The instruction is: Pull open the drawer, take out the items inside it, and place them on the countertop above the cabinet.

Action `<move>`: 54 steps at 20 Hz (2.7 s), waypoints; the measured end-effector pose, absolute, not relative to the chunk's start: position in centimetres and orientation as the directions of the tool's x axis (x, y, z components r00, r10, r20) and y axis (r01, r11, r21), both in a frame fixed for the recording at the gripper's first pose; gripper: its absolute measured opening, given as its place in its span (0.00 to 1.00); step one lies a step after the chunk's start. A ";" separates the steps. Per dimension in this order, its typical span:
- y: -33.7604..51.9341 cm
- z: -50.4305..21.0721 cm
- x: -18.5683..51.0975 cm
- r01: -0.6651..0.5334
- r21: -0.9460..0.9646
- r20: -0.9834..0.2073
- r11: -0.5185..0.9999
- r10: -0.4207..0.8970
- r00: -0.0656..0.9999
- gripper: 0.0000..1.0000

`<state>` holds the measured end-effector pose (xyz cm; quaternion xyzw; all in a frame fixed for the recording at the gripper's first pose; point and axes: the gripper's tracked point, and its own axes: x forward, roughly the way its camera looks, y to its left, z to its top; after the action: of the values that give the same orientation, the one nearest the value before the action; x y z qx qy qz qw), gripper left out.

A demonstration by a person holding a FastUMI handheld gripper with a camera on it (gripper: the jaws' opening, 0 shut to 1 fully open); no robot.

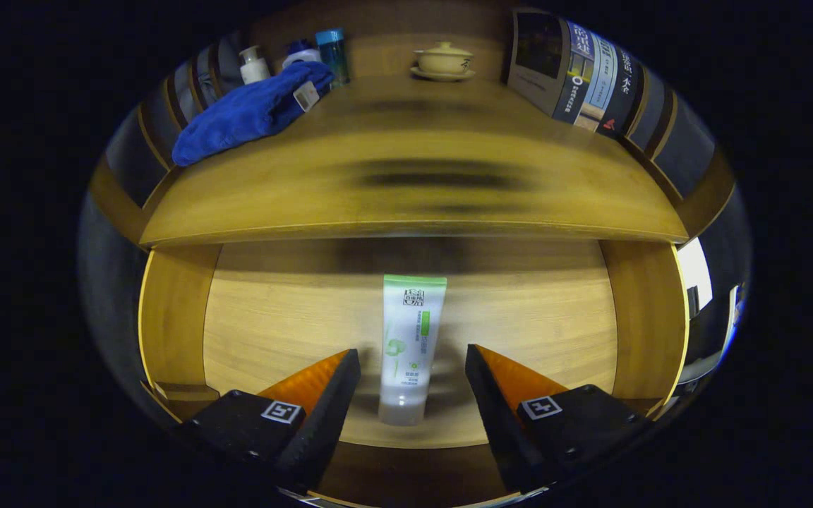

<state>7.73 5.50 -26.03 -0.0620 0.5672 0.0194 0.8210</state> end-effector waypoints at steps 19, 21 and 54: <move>7.1 -24.6 7.3 -0.125 -0.049 -0.953 0.991 -0.009 0.304 0.43; 7.1 -24.1 6.9 -0.120 -0.033 -0.947 0.992 0.008 0.322 0.43; 8.8 -9.1 22.6 -0.087 -0.019 -0.803 0.996 0.037 0.595 0.43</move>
<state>22.64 8.81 -9.11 -0.0281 0.4487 0.0349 0.8926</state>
